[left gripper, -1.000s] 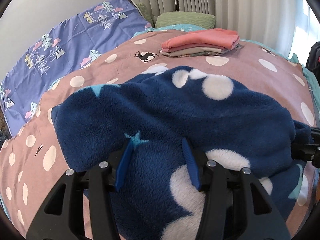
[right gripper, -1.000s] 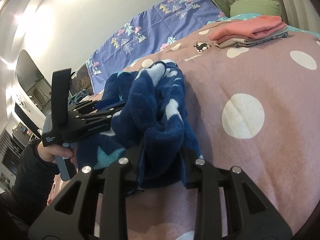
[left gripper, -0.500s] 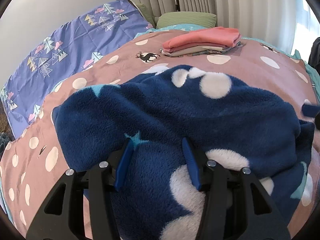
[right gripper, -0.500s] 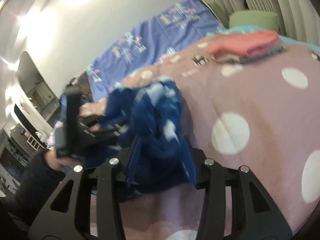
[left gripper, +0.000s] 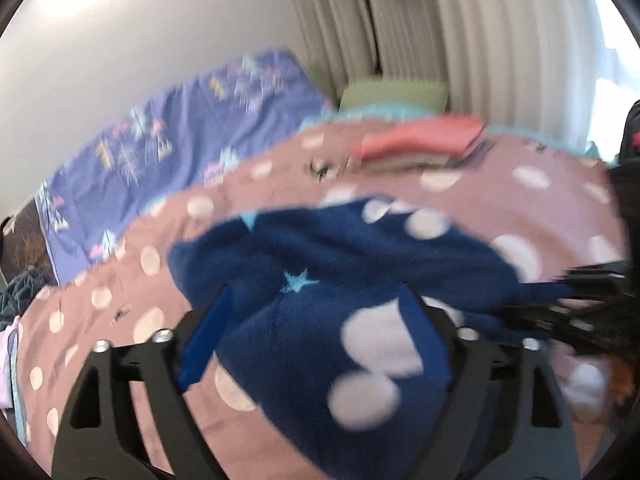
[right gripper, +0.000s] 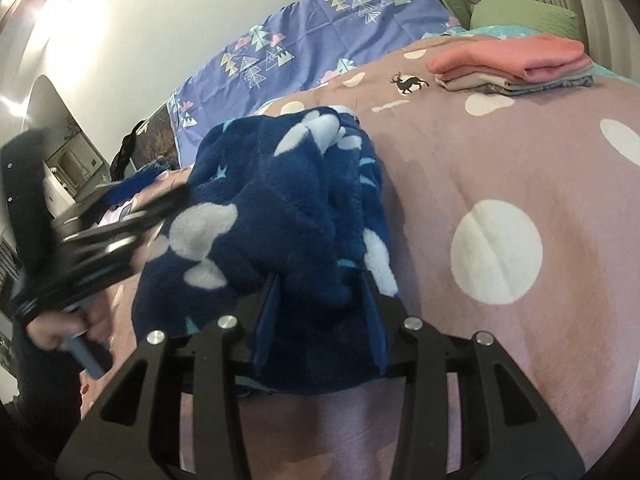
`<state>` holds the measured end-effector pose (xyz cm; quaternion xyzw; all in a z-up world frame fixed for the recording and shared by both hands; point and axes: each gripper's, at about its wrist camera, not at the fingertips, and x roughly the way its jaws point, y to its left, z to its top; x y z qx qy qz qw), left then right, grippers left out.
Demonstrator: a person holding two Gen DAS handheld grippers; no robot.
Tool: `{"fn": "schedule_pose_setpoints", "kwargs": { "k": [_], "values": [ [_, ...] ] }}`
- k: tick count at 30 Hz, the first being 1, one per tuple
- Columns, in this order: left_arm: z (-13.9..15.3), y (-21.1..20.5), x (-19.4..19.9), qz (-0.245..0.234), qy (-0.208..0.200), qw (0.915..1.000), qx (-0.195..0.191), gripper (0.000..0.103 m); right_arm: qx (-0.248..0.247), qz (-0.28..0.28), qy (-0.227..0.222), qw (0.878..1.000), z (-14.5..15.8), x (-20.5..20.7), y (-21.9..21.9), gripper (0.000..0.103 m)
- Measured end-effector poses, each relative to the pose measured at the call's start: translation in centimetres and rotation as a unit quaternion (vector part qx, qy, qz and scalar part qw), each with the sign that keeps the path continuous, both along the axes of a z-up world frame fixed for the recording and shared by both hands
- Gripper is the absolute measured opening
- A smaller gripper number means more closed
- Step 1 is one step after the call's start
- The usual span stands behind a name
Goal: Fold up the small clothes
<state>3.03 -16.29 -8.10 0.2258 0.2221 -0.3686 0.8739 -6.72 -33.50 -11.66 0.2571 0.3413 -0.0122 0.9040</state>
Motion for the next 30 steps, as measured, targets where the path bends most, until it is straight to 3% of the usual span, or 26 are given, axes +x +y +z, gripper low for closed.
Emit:
{"fn": "schedule_pose_setpoints", "kwargs": {
  "k": [3, 6, 10, 13, 15, 17, 20, 23, 24, 26, 28, 30],
  "values": [
    [0.3, 2.5, -3.9, -0.026, -0.018, 0.9995, -0.004, 0.097, -0.013, 0.001, -0.002, 1.000, 0.0, 0.0, 0.4, 0.041],
    [-1.7, 4.3, -6.9, -0.036, -0.004, 0.9992, 0.019, 0.098, -0.010, 0.000, -0.004, 1.000, -0.2, 0.0, 0.4, 0.041],
    [-6.1, 4.4, -8.2, 0.016, 0.031, 0.9970, 0.069, 0.098, -0.008, -0.002, -0.004, 1.000, -0.1, 0.0, 0.2, 0.042],
    [-7.4, 3.9, -7.1, 0.067, 0.049, 0.9949, 0.057, 0.098, -0.012, -0.007, -0.004, 1.000, 0.0, -0.1, 0.3, 0.043],
    [-7.5, 3.4, -6.7, 0.086, 0.039, 0.9946, 0.043, 0.098, -0.014, -0.011, -0.004, 1.000, 0.0, -0.2, 0.4, 0.043],
    [-7.7, 2.2, -6.7, 0.091, 0.001, 0.9947, 0.048, 0.098, -0.016, -0.014, -0.004, 1.000, 0.0, -0.2, 0.5, 0.043],
    [-8.9, 0.4, -7.4, 0.097, -0.072, 0.9871, 0.106, 0.098, -0.020, -0.015, -0.004, 1.000, 0.0, -0.2, 0.6, 0.044],
    [-9.5, 1.0, -7.2, 0.117, -0.124, 0.9738, 0.150, 0.098, -0.072, -0.013, 0.016, 0.997, -0.3, 0.1, 1.0, 0.044],
    [-9.6, 1.9, -7.0, 0.122, -0.119, 0.9733, 0.153, 0.099, -0.084, -0.013, 0.021, 0.996, -0.7, 0.2, 1.1, 0.047],
    [-9.6, 4.0, -6.1, 0.133, -0.078, 0.9776, 0.144, 0.099, -0.088, -0.024, 0.041, 0.995, -1.9, 0.4, 0.6, 0.067],
    [-9.8, 4.9, -5.9, 0.137, -0.066, 0.9792, 0.134, 0.098, -0.024, -0.018, 0.047, 0.998, -3.3, 0.4, -0.6, 0.068],
    [-9.8, 4.6, -6.1, 0.136, -0.079, 0.9778, 0.139, 0.098, -0.007, -0.019, 0.048, 0.999, -3.5, 0.3, -1.0, 0.068]
  ]
}}
